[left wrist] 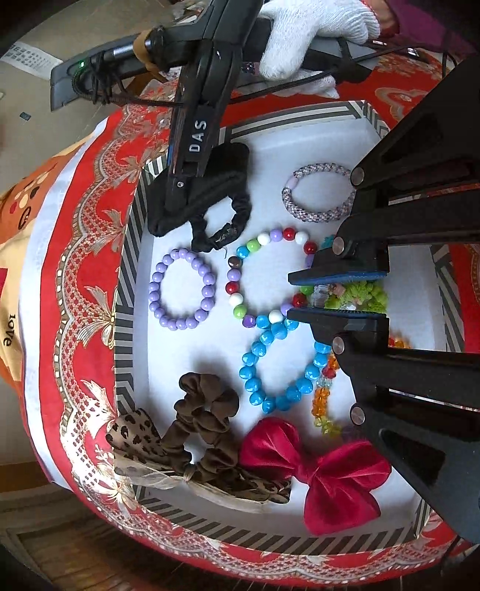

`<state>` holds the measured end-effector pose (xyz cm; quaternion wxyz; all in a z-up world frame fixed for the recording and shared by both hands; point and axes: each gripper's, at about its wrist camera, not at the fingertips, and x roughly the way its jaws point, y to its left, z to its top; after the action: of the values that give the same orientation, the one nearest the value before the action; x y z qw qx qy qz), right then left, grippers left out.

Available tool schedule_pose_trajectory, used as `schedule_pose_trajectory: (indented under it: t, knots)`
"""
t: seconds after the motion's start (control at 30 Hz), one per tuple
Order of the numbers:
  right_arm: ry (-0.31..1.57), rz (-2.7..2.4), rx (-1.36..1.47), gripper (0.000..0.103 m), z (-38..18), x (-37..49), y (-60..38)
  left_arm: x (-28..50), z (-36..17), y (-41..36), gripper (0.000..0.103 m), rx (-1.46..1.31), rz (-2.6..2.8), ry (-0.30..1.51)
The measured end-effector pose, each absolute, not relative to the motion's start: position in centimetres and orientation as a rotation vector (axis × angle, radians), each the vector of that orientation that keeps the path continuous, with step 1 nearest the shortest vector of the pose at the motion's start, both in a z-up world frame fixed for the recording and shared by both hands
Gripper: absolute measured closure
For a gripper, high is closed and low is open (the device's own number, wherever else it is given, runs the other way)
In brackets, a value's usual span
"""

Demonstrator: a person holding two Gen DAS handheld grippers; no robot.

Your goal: Organize jewelry

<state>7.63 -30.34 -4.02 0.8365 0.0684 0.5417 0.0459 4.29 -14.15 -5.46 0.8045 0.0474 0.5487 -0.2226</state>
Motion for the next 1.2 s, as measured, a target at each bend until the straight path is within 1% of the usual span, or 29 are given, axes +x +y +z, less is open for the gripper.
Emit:
schedule_pose_trajectory:
  t: [0.07,0.1,0.13,0.27,0.5,0.73,0.87,1.03,1.1,1.17,1.2]
  knots:
    - [1.133,0.105,0.163,0.065,-3.7,7.5,-30.6,4.3,-5.4,-14.1,0.082,0.093,-0.477,1.172]
    - [1.127,0.103,0.174,0.064,-3.3,7.3,-30.7,4.3,-5.4,-14.1,0.071,0.089,-0.476,1.172]
    - [1.116,0.108,0.187,0.064,-3.0,7.0,-30.8,4.2,-5.3,-14.0,0.064,0.081,-0.469,1.170]
    - [1.066,0.114,0.236,0.062,-1.3,4.9,-31.1,3.6,-4.8,-13.7,0.063,0.086,-0.436,1.142]
    - [0.977,0.066,0.319,0.059,1.4,-0.4,-30.4,1.5,-3.4,-12.5,0.063,0.127,-0.375,1.097]
    - [0.960,0.032,0.323,0.059,2.3,-5.5,-28.1,-0.3,-1.7,-11.1,0.063,0.144,-0.323,1.055]
    - [0.942,0.025,0.378,0.058,2.7,-7.4,-27.6,-1.7,-0.7,-10.3,0.063,0.147,-0.305,1.036]
    - [0.932,0.027,0.345,0.058,3.5,-8.7,-26.0,-3.4,0.5,-9.5,0.063,0.145,-0.284,1.002]
    - [0.932,0.035,0.324,0.057,3.9,-9.1,-25.2,-4.1,1.2,-9.2,0.063,0.143,-0.275,0.981]
    - [0.923,0.041,0.307,0.051,4.4,-9.6,-24.4,-4.6,1.8,-8.9,0.063,0.140,-0.263,0.961]
    - [0.918,0.042,0.300,0.050,4.5,-9.9,-24.1,-5.0,2.2,-8.6,0.063,0.138,-0.257,0.949]
